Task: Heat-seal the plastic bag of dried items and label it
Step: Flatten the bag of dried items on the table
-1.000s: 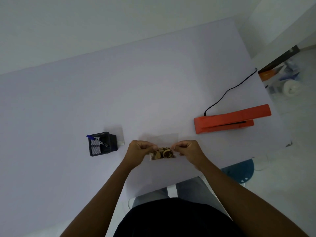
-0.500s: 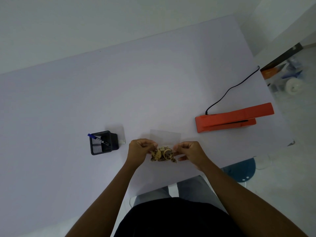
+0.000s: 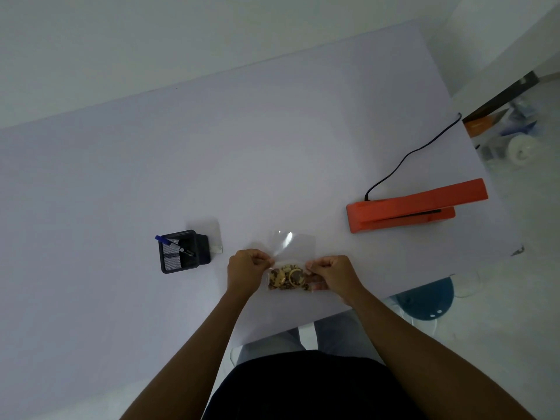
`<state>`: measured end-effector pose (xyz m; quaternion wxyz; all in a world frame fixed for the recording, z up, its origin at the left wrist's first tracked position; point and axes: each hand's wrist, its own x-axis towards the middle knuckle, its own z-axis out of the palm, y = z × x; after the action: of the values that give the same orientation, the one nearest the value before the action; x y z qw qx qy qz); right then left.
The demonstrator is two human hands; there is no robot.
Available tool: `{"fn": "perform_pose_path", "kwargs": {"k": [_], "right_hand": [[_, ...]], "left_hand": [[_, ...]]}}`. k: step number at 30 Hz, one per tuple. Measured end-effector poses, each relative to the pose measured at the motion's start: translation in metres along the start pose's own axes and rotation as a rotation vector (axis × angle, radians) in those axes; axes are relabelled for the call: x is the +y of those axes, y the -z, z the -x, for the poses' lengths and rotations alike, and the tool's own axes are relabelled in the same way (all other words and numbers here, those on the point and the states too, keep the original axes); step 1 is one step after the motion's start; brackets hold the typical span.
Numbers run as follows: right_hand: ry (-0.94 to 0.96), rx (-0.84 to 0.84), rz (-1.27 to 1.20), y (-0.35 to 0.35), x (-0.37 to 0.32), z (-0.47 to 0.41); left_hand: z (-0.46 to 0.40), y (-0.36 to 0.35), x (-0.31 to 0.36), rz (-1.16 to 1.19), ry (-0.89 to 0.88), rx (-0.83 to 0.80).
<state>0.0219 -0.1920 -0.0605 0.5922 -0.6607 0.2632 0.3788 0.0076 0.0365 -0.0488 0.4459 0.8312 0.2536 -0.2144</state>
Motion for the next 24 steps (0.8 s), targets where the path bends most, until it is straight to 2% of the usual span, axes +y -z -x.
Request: {"fn": "perform_pose_path", "kwargs": {"k": [5, 8, 10, 12, 16, 18, 21, 24], "right_hand": [[-0.016, 0.006, 0.021, 0.0, -0.005, 0.0], [-0.013, 0.007, 0.029, 0.0, -0.005, 0.001], [-0.016, 0.01, 0.027, 0.0, -0.004, 0.0], [-0.015, 0.011, 0.033, 0.0, -0.003, 0.0], [-0.012, 0.006, 0.085, 0.0, -0.006, 0.001], [0.019, 0.036, 0.152, 0.002, -0.009, 0.002], [0.142, 0.182, 0.243, 0.004, -0.009, 0.001], [0.251, 0.328, 0.229, 0.008, -0.004, -0.002]], "left_hand": [[0.005, -0.009, 0.003, -0.074, -0.016, 0.149], [0.015, -0.013, 0.009, -0.17, -0.199, 0.221], [0.024, -0.02, 0.015, -0.318, -0.381, 0.162], [0.033, -0.033, 0.017, -0.549, -0.466, 0.051], [0.044, -0.051, 0.022, -0.786, -0.4, -0.017], [0.046, -0.055, 0.026, -0.829, -0.387, -0.018], [0.051, -0.057, 0.031, -0.827, -0.377, -0.035], [0.052, -0.057, 0.032, -0.844, -0.373, -0.059]]}}
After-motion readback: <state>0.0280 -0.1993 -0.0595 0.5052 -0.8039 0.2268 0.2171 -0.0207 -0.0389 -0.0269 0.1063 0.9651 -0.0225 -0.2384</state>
